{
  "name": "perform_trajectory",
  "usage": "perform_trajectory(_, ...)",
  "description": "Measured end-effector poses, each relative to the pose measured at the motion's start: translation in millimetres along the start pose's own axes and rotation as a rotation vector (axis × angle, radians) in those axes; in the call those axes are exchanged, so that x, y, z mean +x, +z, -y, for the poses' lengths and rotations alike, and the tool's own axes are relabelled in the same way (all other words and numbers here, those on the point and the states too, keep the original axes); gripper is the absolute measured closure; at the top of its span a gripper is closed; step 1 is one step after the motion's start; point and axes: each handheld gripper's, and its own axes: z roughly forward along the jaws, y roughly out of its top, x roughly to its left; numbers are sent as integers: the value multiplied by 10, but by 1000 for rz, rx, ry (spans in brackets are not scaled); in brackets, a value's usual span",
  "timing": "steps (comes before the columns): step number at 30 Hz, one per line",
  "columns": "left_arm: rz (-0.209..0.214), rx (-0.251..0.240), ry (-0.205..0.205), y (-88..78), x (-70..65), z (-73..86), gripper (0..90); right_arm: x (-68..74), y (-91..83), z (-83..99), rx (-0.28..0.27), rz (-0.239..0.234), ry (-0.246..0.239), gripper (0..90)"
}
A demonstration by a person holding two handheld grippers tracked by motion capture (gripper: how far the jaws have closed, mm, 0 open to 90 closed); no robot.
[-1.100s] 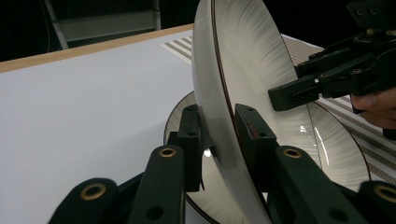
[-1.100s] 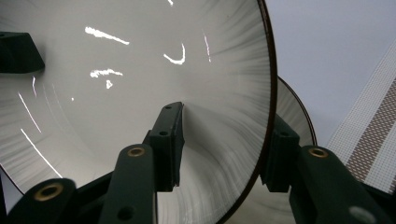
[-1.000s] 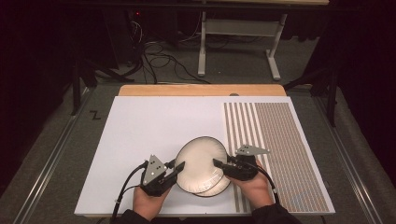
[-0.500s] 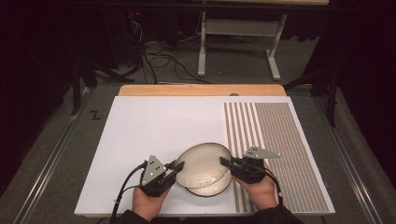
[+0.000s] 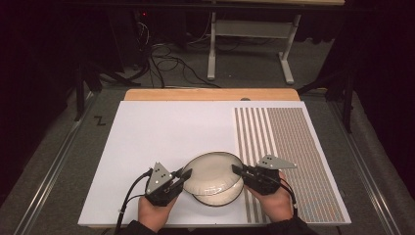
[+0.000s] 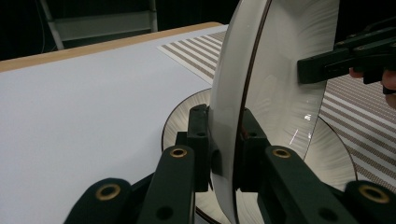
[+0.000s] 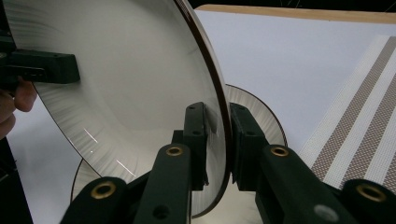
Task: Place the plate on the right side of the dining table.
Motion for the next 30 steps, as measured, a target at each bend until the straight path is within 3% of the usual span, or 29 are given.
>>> perform_trajectory(15, 12, -13, -8, 3, -3, -27, 788, 80, -139, -76, -49, 38, -56, 827)
perform_trajectory(30, 22, -35, 23, 30, -54, -144, 780, 100, -295, -146, -93, 58, -85, 837)
